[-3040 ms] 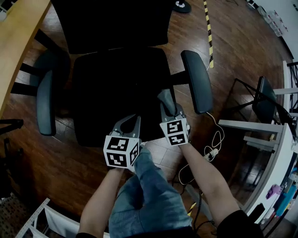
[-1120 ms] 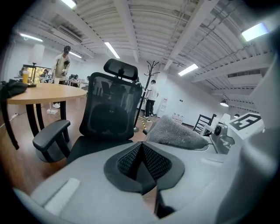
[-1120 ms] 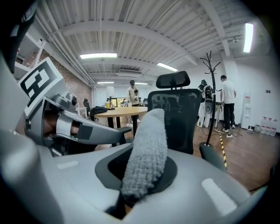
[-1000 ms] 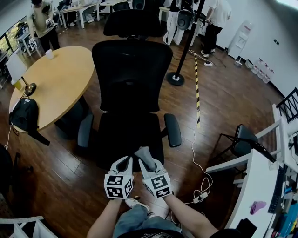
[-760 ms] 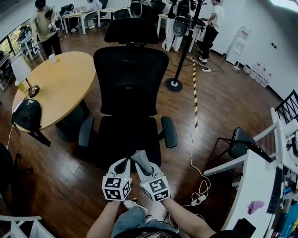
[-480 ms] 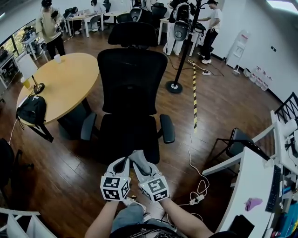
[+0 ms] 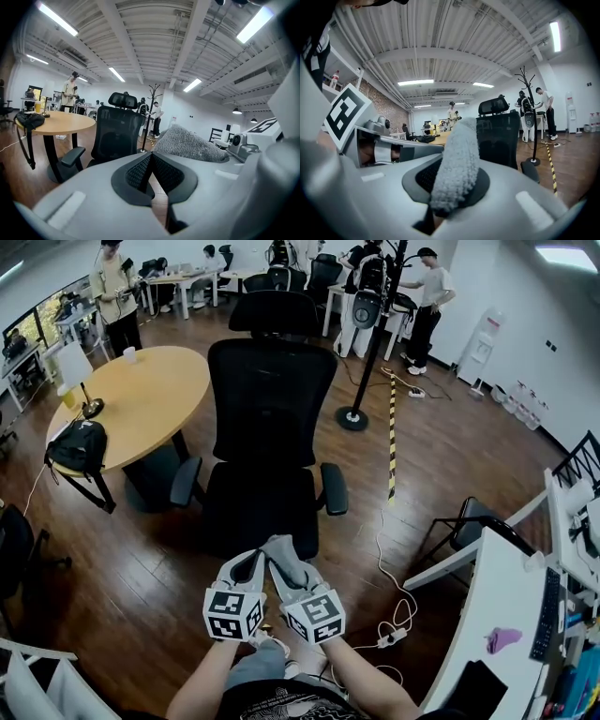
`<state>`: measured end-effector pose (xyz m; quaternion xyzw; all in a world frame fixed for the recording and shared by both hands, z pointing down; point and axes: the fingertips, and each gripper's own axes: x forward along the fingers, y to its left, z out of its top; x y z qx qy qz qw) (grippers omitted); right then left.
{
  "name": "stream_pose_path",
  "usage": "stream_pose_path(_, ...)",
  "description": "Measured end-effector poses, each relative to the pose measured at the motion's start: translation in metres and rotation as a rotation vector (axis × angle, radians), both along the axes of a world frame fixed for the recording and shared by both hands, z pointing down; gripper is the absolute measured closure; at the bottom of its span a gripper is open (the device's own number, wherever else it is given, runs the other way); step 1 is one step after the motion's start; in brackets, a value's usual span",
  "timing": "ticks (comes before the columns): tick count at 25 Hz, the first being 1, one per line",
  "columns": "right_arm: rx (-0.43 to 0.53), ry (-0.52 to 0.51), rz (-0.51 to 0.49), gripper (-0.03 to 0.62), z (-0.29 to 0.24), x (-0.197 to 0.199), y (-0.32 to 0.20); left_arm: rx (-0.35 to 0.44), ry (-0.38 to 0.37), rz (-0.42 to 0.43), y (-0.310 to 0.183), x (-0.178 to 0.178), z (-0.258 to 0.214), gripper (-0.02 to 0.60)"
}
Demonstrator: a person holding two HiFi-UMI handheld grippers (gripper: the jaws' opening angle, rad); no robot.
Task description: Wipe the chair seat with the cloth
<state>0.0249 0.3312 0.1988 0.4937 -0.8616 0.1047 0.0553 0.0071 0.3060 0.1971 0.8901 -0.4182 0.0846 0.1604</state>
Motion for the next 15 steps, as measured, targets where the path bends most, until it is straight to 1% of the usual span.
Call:
stream_pose_path(9, 0.014, -0.005, -0.023, 0.588, -0.018, -0.005, 0.025, 0.034, 0.005, 0.015, 0.027, -0.004, -0.019, 0.578)
stream_pose_path(15, 0.048, -0.003, -0.003, 0.588, -0.029, 0.011, 0.029, 0.061, 0.009, 0.052, 0.031, 0.012, -0.026, 0.578)
